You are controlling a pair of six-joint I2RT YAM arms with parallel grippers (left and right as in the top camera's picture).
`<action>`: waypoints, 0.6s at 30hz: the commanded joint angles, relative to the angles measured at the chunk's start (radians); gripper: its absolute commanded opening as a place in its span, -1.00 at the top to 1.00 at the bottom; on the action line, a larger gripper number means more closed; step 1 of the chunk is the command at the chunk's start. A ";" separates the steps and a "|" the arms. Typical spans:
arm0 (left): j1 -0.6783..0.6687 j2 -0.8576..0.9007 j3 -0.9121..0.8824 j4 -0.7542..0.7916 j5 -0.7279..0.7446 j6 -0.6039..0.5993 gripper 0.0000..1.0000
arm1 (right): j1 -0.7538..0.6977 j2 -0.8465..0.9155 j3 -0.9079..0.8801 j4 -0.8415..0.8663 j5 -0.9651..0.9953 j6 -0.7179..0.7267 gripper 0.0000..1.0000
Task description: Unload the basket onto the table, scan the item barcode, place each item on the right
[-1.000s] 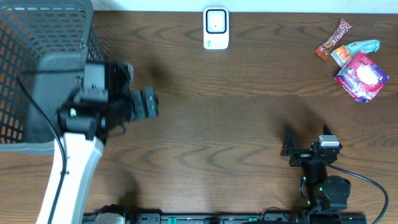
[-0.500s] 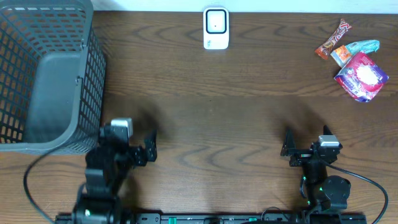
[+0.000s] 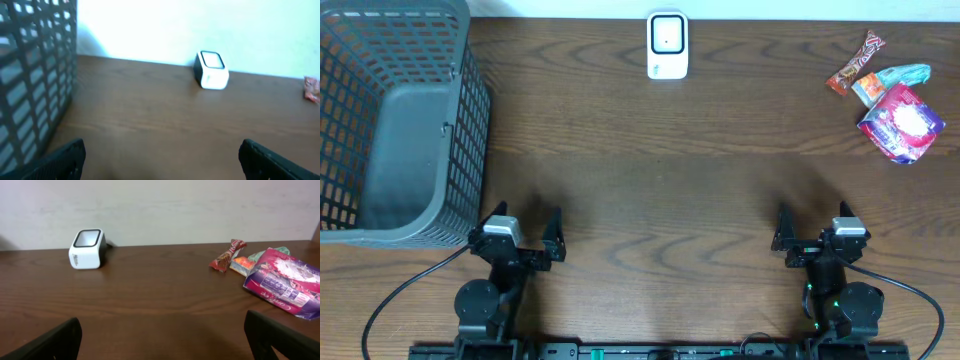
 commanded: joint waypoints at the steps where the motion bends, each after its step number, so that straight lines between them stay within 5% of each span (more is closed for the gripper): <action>1: 0.027 -0.010 -0.025 0.011 -0.012 0.029 -0.96 | -0.002 -0.006 -0.003 -0.003 0.007 -0.015 -0.99; 18: 0.045 -0.010 -0.024 -0.032 -0.003 0.137 -0.96 | -0.002 -0.006 -0.003 -0.003 0.007 -0.015 -0.99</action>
